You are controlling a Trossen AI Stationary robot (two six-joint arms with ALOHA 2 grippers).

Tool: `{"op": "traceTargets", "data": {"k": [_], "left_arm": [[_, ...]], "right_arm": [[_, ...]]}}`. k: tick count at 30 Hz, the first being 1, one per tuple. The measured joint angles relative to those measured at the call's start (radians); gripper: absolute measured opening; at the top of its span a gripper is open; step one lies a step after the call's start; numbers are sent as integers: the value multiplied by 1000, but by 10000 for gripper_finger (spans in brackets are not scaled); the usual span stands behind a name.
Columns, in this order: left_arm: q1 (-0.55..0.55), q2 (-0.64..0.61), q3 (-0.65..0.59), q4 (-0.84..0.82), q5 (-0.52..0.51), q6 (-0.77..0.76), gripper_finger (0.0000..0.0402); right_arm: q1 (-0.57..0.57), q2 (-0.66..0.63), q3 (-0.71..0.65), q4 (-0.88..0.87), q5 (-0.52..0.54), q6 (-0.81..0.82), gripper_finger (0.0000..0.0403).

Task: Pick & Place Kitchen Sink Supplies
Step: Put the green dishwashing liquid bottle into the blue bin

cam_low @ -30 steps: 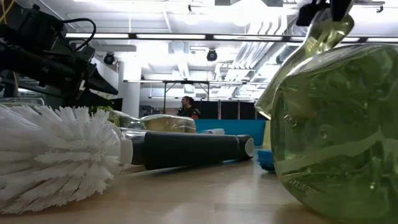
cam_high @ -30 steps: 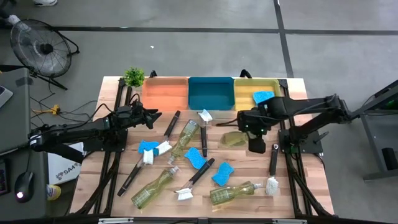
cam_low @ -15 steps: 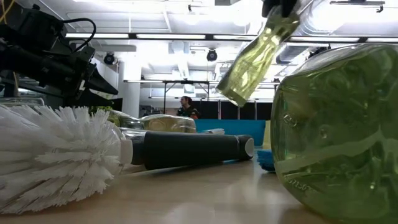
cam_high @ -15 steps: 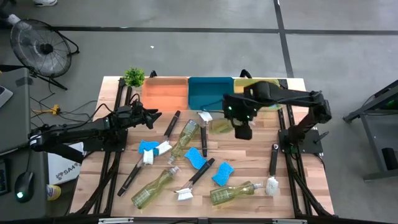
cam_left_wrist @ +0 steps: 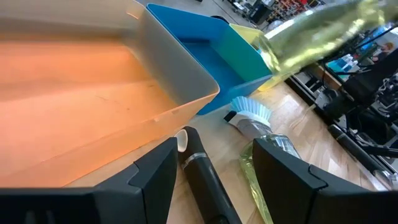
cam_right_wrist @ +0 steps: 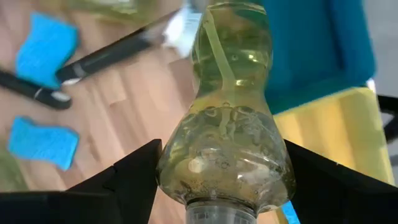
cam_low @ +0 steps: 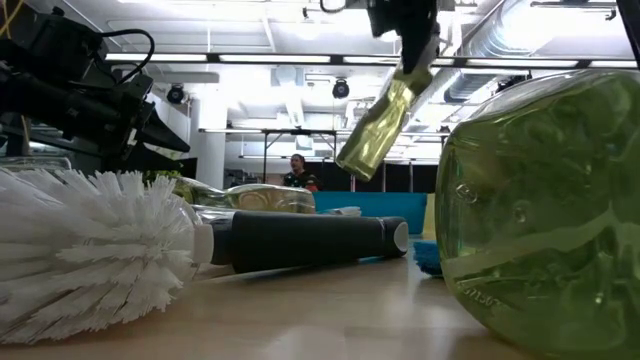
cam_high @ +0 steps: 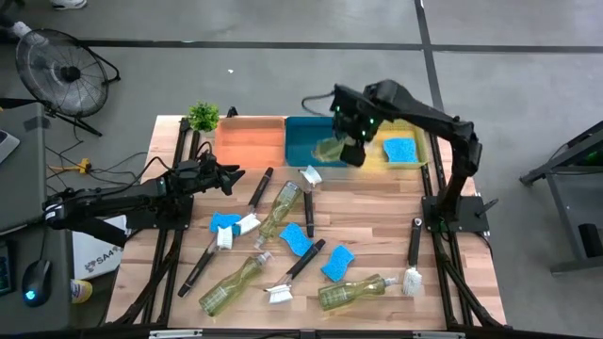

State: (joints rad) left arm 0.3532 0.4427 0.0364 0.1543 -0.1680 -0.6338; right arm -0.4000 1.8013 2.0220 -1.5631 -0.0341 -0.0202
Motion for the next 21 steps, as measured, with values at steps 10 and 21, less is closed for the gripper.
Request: {"op": "traceTargets", "data": {"k": [10, 21], "left_arm": [[0, 0, 0, 0, 0, 0, 205], [0, 0, 0, 0, 0, 0, 205]], "right_arm": [[-147, 112, -1, 201, -133, -82, 282], [-226, 195, -1, 348, -188, -130, 282]]}}
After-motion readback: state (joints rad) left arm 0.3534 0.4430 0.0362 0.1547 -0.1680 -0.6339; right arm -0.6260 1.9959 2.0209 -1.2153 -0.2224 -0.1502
